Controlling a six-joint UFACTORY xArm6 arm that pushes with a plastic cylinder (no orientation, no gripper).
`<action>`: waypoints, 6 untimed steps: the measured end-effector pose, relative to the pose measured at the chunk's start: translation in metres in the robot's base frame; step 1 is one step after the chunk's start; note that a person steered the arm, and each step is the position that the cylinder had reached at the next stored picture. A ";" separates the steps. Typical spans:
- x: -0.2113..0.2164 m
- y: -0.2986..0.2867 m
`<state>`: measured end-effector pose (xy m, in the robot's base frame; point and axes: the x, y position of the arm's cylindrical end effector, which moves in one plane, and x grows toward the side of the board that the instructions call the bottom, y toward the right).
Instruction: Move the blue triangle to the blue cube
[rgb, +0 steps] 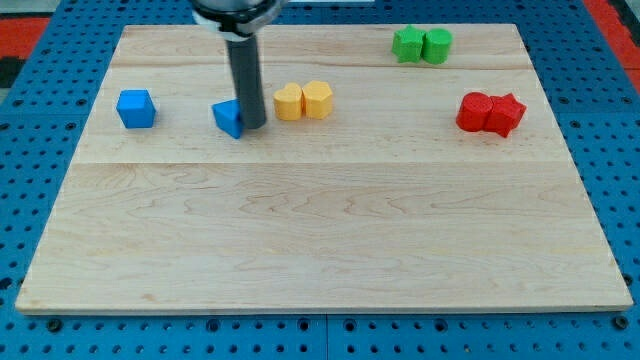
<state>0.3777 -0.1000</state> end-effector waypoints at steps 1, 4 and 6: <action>0.000 -0.026; -0.031 -0.048; -0.031 -0.064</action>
<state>0.3466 -0.1642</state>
